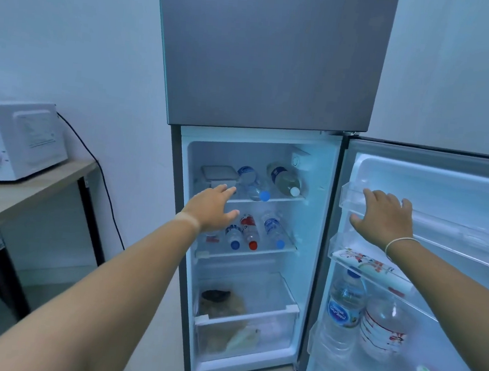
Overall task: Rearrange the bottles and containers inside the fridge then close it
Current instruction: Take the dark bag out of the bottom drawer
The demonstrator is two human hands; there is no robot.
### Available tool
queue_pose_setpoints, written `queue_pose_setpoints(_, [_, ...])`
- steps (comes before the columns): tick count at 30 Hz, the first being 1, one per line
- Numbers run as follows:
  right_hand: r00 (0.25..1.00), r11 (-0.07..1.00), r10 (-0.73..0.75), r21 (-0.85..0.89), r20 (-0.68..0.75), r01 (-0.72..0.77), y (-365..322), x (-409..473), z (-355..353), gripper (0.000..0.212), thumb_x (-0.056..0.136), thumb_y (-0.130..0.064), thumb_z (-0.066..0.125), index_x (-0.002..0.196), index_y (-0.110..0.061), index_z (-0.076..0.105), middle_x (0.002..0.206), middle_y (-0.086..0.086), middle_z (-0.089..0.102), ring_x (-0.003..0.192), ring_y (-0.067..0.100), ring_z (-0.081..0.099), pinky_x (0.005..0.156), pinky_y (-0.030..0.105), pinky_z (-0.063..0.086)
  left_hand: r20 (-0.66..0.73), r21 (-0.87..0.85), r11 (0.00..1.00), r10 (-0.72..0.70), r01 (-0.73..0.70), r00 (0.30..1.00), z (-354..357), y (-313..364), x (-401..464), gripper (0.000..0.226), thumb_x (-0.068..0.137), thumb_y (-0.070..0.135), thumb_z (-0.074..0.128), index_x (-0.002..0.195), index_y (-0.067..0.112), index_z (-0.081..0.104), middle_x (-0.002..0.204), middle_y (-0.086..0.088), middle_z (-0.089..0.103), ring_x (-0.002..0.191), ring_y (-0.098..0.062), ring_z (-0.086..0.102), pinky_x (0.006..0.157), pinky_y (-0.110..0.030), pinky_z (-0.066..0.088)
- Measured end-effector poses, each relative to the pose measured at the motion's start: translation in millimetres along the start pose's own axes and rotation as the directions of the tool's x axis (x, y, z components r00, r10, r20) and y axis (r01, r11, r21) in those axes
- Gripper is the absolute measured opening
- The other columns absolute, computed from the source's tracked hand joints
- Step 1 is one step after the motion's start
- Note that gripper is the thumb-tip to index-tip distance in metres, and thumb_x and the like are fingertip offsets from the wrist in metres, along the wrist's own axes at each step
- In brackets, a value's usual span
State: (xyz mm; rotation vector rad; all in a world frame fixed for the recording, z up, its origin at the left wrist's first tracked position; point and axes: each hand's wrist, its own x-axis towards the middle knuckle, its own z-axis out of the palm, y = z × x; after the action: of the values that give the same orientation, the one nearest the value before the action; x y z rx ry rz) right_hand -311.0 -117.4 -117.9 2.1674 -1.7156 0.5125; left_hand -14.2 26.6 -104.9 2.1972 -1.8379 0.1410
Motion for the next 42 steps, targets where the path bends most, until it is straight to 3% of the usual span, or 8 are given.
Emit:
queue_pose_setpoints(8, [0.988,0.989,-0.121,0.076,-0.092,0.128,-22.4,7.8,8.6,0.056,0.085,-0.028,0.052,0.137,-0.012,0.041,0.143,0.010,0.044,0.133,0.029,0.038,0.113,0.049,0.020,0.024,-0.004,1.000,-0.027,0.027,0.999,14.5,-14.3,9.0,0.066,0.094,0.042,0.044,0.151,0.020,0.019,0.160,-0.004,0.019,0.145,-0.024,0.024,0.116,-0.037,0.026])
queue_pose_setpoints(15, [0.967,0.962,-0.245,0.102,-0.072,0.251,-56.5,12.3,35.2,0.060,0.084,-0.030,0.052,0.140,-0.011,0.039,0.143,0.010,0.041,0.136,0.028,0.032,0.115,0.049,0.013,0.065,0.005,0.999,-0.038,0.038,0.997,35.7,-26.1,17.9,0.066,0.094,0.040,0.046,0.151,0.016,0.022,0.158,-0.005,0.024,0.144,-0.024,0.026,0.116,-0.036,0.025])
queue_pose_setpoints(29, [0.936,0.916,-0.334,0.270,0.106,0.296,-102.1,-5.6,110.3,0.060,0.086,-0.031,0.051,0.141,-0.013,0.038,0.141,0.010,0.045,0.130,0.026,0.041,0.107,0.040,0.027,0.217,-0.001,0.993,-0.111,0.114,0.970,96.4,-49.4,17.7,0.066,0.095,0.043,0.043,0.151,0.019,0.018,0.160,-0.003,0.019,0.145,-0.025,0.025,0.116,-0.036,0.025])
queue_pose_setpoints(42, [0.826,0.856,-0.464,0.402,0.319,0.325,-161.4,-29.3,215.5,0.061,0.088,-0.036,0.050,0.143,-0.012,0.035,0.141,0.008,0.044,0.124,0.029,0.046,0.105,0.036,0.034,0.379,-0.128,0.963,-0.173,0.237,0.909,210.6,-80.0,42.2,0.066,0.094,0.042,0.045,0.151,0.018,0.021,0.159,-0.006,0.023,0.144,-0.025,0.027,0.115,-0.032,0.024])
